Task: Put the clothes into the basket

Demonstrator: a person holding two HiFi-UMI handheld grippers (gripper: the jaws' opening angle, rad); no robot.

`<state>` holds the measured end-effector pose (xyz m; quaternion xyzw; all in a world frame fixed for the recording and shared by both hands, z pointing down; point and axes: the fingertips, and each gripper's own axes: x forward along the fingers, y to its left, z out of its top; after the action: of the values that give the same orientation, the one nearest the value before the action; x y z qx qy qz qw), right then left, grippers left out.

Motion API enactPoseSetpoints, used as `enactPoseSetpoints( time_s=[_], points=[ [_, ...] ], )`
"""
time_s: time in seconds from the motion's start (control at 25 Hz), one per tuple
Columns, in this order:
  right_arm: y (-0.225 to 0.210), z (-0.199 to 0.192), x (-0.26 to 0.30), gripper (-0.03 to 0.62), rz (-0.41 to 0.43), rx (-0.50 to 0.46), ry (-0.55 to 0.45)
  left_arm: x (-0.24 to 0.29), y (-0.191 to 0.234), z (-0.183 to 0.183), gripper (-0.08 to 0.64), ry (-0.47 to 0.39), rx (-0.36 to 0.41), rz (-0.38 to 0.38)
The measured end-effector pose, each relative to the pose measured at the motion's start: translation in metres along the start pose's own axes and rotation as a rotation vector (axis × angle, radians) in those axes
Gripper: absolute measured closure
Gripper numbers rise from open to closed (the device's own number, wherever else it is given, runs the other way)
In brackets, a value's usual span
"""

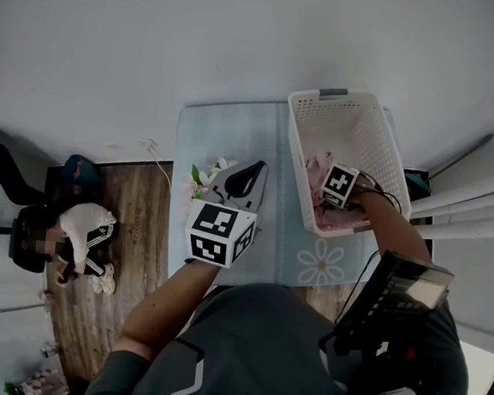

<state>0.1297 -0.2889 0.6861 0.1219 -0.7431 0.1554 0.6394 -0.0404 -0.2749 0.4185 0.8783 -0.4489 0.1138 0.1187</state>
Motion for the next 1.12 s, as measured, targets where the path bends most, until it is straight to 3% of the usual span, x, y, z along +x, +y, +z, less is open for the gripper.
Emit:
enactPoseSetpoints(
  time_s=[0.6, 1.12],
  points=[
    [-0.005, 0.001, 0.007, 0.239, 0.009, 0.009, 0.008, -0.009, -0.001, -0.008, 0.552, 0.009, -0.025, 0.037],
    [-0.015, 0.000, -0.014, 0.196, -0.062, 0.031, -0.053, -0.037, -0.001, 0.013, 0.553, -0.060, -0.014, 0.082]
  ],
)
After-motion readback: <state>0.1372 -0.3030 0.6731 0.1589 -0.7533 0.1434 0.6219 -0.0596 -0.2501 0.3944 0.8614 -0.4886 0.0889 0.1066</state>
